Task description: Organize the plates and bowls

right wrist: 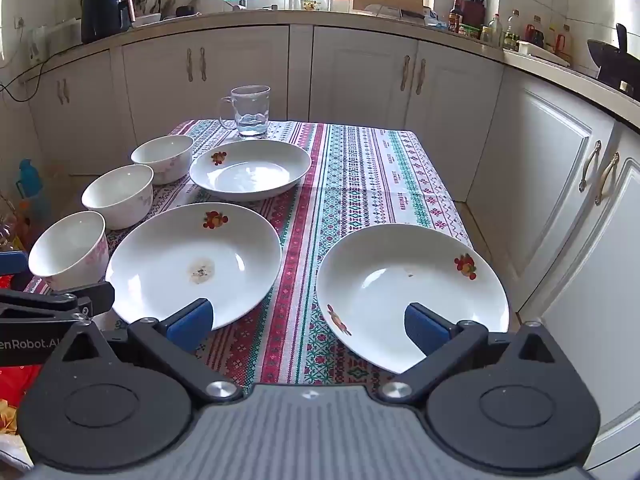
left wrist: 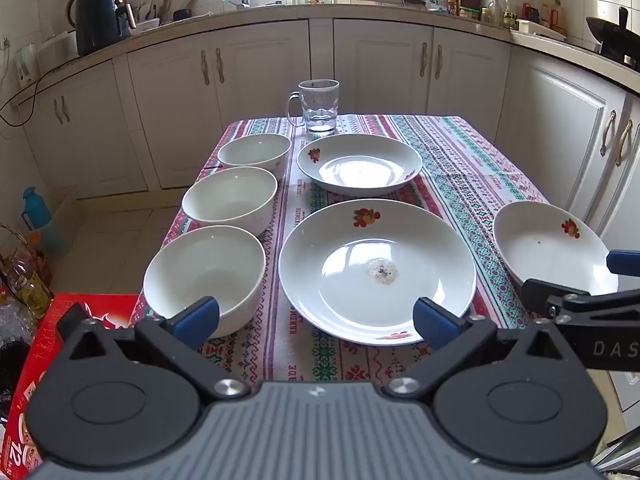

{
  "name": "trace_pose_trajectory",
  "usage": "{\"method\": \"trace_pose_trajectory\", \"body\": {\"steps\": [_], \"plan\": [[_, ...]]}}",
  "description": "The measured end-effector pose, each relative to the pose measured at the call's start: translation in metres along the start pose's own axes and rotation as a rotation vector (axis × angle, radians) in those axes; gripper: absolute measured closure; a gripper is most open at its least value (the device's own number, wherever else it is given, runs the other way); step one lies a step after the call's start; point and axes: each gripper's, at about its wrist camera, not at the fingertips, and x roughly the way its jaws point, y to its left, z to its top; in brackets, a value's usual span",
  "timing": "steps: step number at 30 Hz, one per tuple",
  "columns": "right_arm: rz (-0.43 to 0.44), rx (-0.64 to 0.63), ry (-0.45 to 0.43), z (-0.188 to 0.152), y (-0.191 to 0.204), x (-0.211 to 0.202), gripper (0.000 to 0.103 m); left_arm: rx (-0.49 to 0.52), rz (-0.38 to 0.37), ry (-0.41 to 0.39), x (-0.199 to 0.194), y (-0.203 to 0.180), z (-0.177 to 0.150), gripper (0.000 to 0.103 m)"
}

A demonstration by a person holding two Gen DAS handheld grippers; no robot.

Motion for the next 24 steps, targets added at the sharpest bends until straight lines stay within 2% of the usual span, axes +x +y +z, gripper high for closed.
{"method": "trace_pose_trajectory", "body": {"steps": [24], "plan": [[-0.004, -0.024, 0.006, 0.0004, 0.0061, -0.0008, 0.0, -0.019, 0.006, 0.023, 0.0061, 0.0025, -0.0018, 0.001]]}}
